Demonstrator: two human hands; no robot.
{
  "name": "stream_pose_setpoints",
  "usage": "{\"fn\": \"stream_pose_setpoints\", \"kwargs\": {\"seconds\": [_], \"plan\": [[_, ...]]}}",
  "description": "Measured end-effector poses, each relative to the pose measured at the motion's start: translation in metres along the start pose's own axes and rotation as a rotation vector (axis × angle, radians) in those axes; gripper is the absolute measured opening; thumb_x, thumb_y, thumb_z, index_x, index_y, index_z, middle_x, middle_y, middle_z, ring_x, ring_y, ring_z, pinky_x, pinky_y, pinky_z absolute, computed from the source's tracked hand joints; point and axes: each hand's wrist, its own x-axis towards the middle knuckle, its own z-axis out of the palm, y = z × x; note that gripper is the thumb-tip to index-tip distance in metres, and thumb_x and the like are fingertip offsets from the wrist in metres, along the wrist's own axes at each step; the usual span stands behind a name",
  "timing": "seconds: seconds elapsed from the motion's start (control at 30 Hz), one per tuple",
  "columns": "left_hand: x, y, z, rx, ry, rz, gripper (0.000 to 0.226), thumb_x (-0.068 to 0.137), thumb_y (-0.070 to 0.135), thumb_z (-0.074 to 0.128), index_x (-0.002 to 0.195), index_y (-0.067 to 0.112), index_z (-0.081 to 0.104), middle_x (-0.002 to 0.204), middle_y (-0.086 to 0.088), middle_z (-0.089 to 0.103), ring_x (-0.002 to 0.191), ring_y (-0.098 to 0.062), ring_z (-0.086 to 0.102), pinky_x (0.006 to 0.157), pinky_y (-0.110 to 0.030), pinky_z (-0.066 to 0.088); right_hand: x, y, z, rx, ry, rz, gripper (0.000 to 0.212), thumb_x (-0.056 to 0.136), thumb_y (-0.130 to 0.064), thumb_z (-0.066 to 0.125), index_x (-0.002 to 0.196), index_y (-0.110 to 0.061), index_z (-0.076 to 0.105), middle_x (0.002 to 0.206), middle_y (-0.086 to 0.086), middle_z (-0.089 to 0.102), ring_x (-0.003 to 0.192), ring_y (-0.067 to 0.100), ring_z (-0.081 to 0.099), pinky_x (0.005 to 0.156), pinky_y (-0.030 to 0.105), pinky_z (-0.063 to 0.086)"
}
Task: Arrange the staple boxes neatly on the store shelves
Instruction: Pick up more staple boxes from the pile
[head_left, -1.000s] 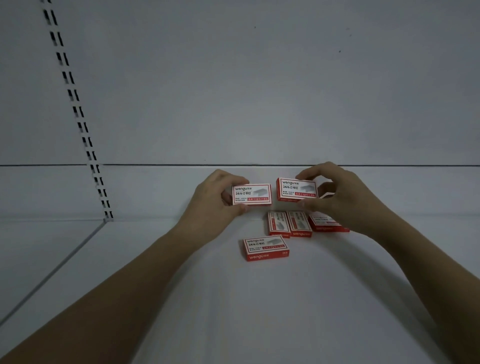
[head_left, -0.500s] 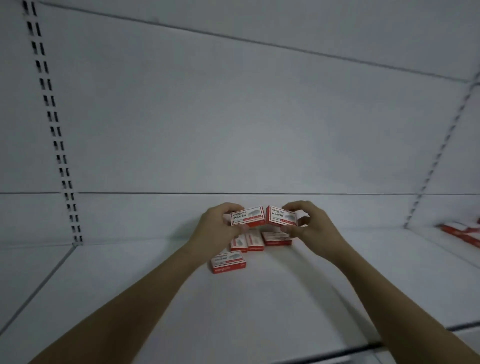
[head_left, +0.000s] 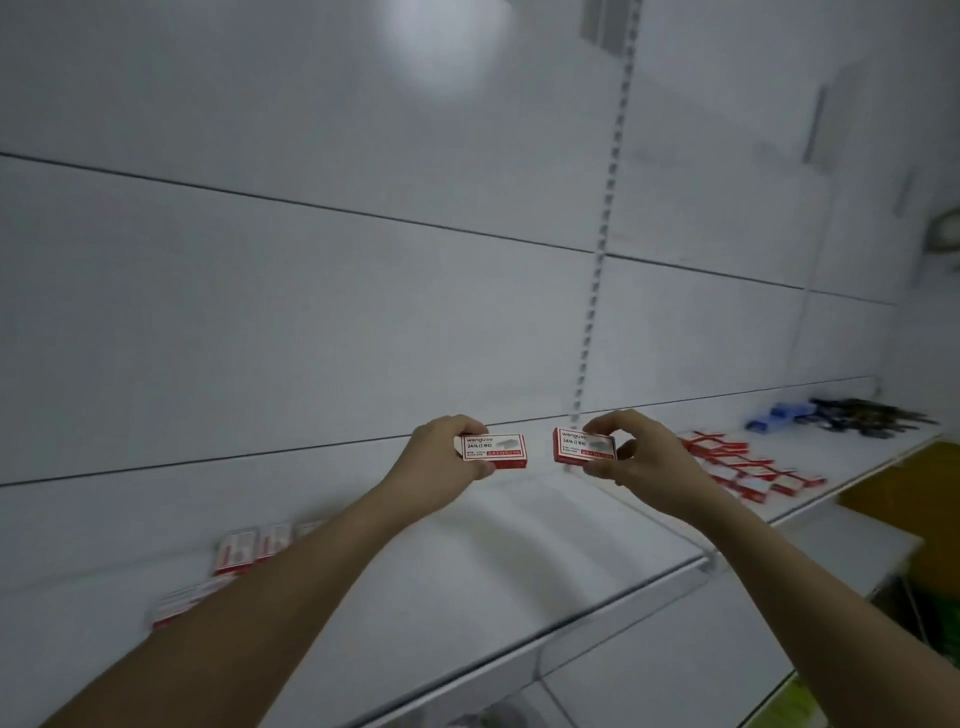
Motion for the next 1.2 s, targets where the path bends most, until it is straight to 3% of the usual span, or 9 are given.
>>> {"fn": "stream_pose_setpoints", "kwargs": {"seconds": [0.17, 0.3, 0.43, 0.63, 0.77, 0.9, 1.0, 1.2], "plan": [[0.013, 0.064, 0.08, 0.016, -0.056, 0.02, 0.039, 0.079, 0.015, 0.075, 0.115, 0.02, 0.063, 0.109, 0.005, 0.065, 0.073, -0.003, 0.058, 0.058, -0.012, 0.039, -0.027, 0.065, -0.078, -0.157, 0.004, 0.011, 0.037, 0.078, -0.029, 0.078, 0.107, -0.036, 0.057, 0.107, -0.014, 0.058, 0.084, 0.008, 0.061, 0.069, 0.021, 0.055], [0.017, 0.11, 0.146, 0.016, -0.075, 0.045, 0.037, 0.079, 0.015, 0.074, 0.114, 0.021, 0.063, 0.107, 0.005, 0.066, 0.072, -0.002, 0.058, 0.057, -0.011, 0.039, -0.052, 0.112, -0.135, -0.228, -0.007, 0.015, 0.039, 0.078, -0.029, 0.077, 0.113, -0.031, 0.058, 0.114, -0.011, 0.058, 0.095, 0.01, 0.06, 0.082, 0.028, 0.055], [0.023, 0.142, 0.208, 0.015, -0.11, 0.057, 0.034, 0.08, 0.015, 0.074, 0.112, 0.021, 0.064, 0.107, 0.005, 0.067, 0.073, -0.004, 0.06, 0.059, -0.012, 0.043, -0.071, 0.152, -0.181, -0.233, -0.001, 0.031, 0.04, 0.079, -0.026, 0.077, 0.115, -0.028, 0.058, 0.112, -0.014, 0.053, 0.098, 0.008, 0.056, 0.082, 0.022, 0.05], [0.051, 0.174, 0.28, 0.031, -0.168, 0.056, 0.041, 0.08, 0.013, 0.074, 0.12, 0.016, 0.062, 0.113, 0.0, 0.066, 0.071, -0.008, 0.061, 0.055, -0.013, 0.047, -0.079, 0.22, -0.228, -0.264, 0.007, 0.098, 0.042, 0.078, -0.028, 0.077, 0.115, -0.026, 0.059, 0.114, -0.006, 0.057, 0.094, 0.009, 0.056, 0.077, 0.019, 0.049], [0.08, 0.184, 0.328, 0.049, -0.201, 0.074, 0.043, 0.08, 0.014, 0.075, 0.12, 0.016, 0.062, 0.114, 0.0, 0.064, 0.076, -0.008, 0.061, 0.061, -0.015, 0.05, -0.07, 0.263, -0.248, -0.264, 0.028, 0.143, 0.041, 0.079, -0.026, 0.077, 0.116, -0.025, 0.058, 0.115, -0.004, 0.056, 0.095, 0.011, 0.057, 0.08, 0.024, 0.051], [0.122, 0.19, 0.374, 0.07, -0.217, 0.096, 0.044, 0.079, 0.018, 0.075, 0.12, 0.019, 0.062, 0.115, 0.003, 0.062, 0.084, -0.009, 0.063, 0.068, -0.018, 0.054, -0.048, 0.303, -0.263, -0.285, 0.017, 0.161, 0.041, 0.08, -0.025, 0.076, 0.117, -0.025, 0.058, 0.115, -0.005, 0.055, 0.095, 0.011, 0.057, 0.076, 0.019, 0.049], [0.164, 0.194, 0.405, 0.074, -0.221, 0.136, 0.041, 0.08, 0.019, 0.075, 0.119, 0.017, 0.063, 0.113, 0.004, 0.062, 0.078, -0.004, 0.059, 0.061, -0.01, 0.044, -0.026, 0.335, -0.275, -0.299, 0.017, 0.166, 0.041, 0.081, -0.025, 0.075, 0.118, -0.025, 0.058, 0.114, -0.005, 0.055, 0.096, 0.012, 0.057, 0.083, 0.027, 0.054], [0.248, 0.198, 0.458, 0.052, -0.231, 0.141, 0.035, 0.081, 0.019, 0.074, 0.115, 0.016, 0.064, 0.114, 0.001, 0.063, 0.081, -0.01, 0.059, 0.057, -0.015, 0.041, 0.039, 0.399, -0.31, -0.391, -0.02, 0.173, 0.038, 0.081, -0.024, 0.075, 0.116, -0.027, 0.058, 0.114, -0.006, 0.055, 0.094, 0.012, 0.057, 0.086, 0.031, 0.054]]}}
